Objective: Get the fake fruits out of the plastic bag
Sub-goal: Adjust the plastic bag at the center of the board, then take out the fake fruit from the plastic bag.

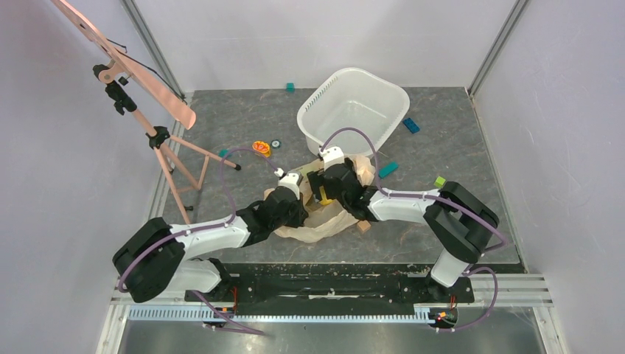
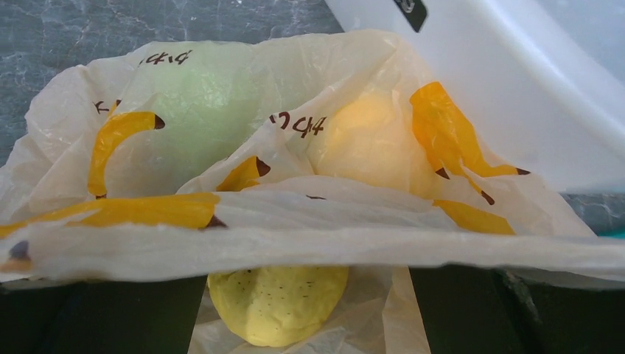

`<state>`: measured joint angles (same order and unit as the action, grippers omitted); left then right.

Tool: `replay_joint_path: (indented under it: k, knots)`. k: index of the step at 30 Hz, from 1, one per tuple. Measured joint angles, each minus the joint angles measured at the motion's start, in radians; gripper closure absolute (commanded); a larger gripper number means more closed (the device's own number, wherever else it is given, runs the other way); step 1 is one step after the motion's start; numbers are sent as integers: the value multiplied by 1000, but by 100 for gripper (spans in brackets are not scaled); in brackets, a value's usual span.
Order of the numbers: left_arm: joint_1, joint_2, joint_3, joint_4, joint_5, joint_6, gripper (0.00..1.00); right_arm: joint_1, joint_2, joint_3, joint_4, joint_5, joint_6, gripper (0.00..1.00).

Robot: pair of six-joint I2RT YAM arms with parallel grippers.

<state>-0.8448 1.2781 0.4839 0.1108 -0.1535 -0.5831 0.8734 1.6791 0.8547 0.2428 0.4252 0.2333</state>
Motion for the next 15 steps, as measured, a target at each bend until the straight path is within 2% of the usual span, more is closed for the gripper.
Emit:
replay_joint_path:
  k: [15]
  knots:
    - [0,31,0,19,7,0,98,-14,66,-9,63,-167,-25,2]
